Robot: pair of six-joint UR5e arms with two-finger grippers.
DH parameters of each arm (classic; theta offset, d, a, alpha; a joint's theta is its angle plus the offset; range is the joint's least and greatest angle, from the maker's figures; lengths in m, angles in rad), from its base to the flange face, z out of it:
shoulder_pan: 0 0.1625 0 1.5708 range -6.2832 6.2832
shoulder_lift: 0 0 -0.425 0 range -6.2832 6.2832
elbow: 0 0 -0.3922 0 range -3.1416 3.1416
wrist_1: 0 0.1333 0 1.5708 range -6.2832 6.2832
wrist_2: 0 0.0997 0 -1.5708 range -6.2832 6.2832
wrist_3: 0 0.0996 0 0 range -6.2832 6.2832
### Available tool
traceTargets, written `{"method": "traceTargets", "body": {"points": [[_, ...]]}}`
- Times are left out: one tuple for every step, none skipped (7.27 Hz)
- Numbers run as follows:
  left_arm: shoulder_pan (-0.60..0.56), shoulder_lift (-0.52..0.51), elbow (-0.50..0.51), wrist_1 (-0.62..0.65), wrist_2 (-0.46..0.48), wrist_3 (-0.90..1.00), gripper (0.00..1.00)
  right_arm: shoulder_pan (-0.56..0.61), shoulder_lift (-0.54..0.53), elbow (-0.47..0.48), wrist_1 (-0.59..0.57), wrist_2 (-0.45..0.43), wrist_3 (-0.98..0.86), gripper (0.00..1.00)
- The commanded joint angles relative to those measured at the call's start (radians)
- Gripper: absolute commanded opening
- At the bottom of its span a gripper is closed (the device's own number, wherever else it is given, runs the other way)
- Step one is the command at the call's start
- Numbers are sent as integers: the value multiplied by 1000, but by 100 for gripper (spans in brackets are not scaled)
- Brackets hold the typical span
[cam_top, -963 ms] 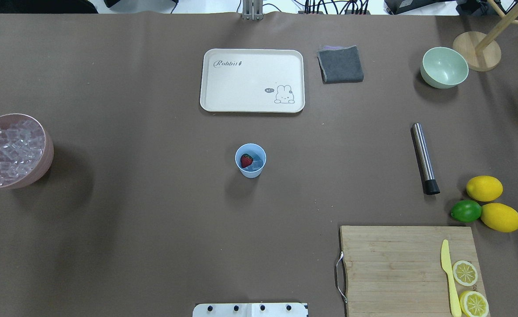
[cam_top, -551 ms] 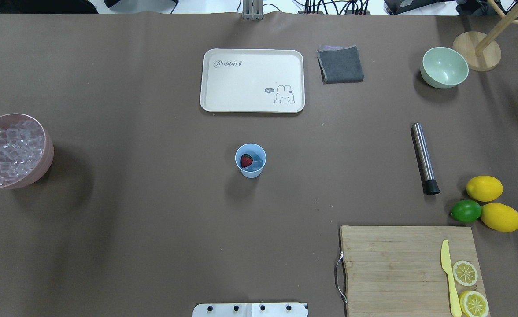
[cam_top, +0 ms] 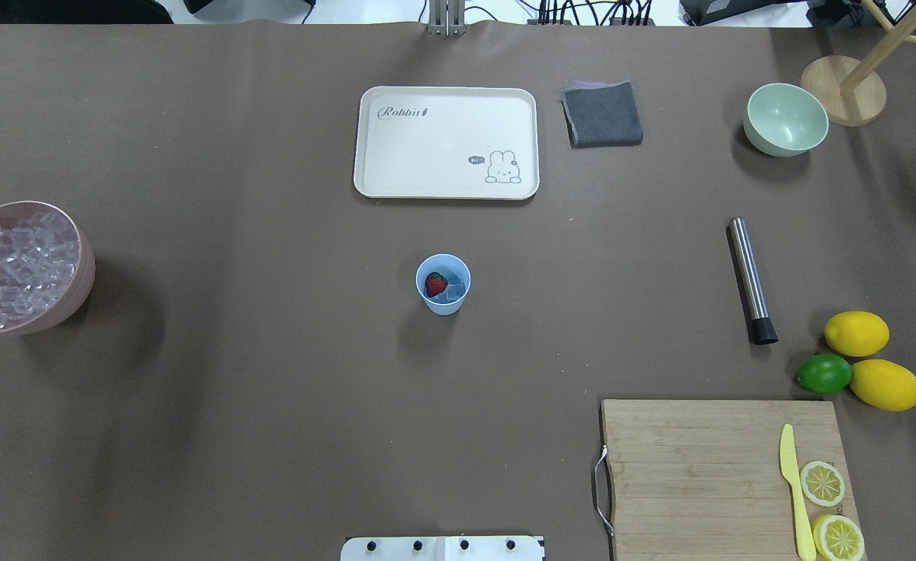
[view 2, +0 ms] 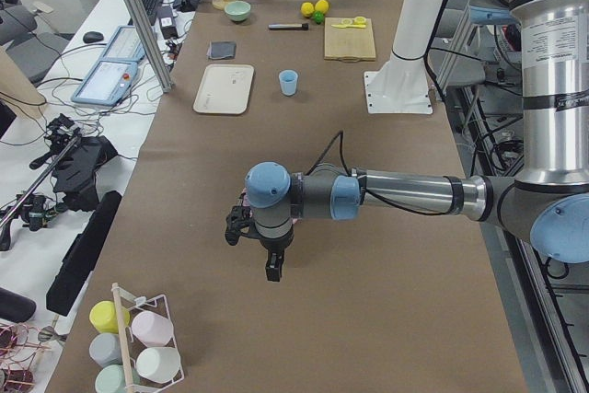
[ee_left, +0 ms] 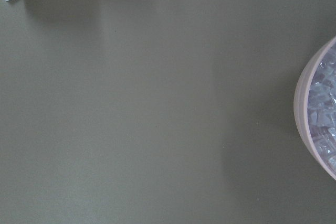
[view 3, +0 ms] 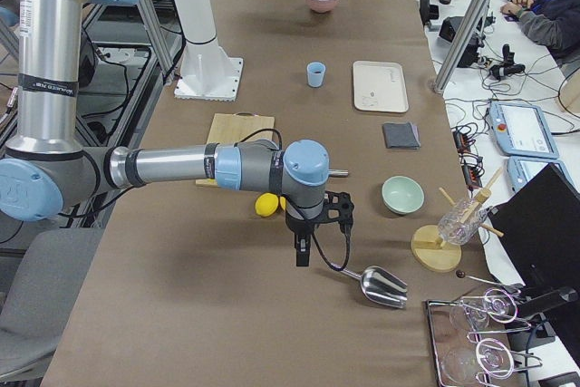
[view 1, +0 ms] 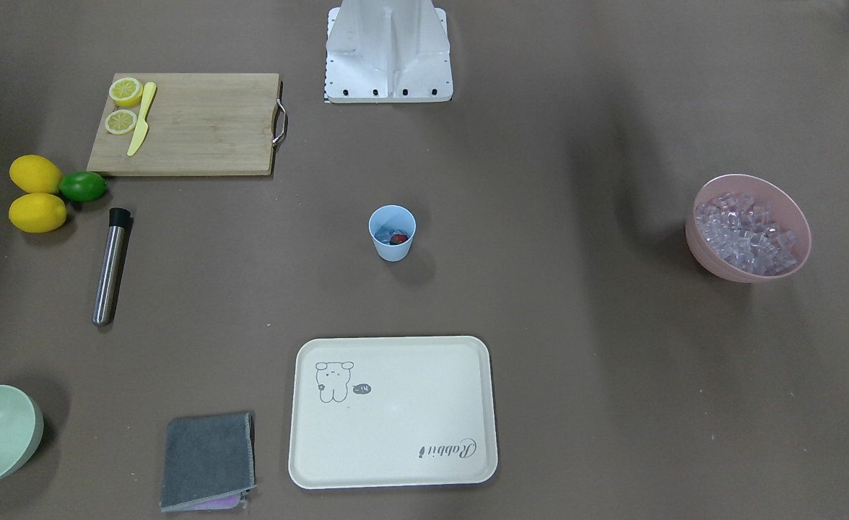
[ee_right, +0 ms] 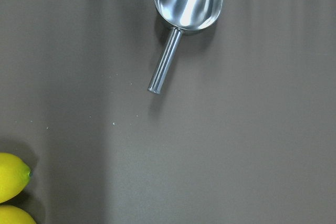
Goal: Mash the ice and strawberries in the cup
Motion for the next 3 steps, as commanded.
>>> {"method": "traceTargets", "body": {"points": [[0,-1,0,0,0,0,99,0,-2,8,0,0,0,100],[0,-1,0,0,0,0,99,0,-3,10,0,0,0,100],[0,-1,0,0,0,0,99,1,-5,13,0,0,0,100]]}}
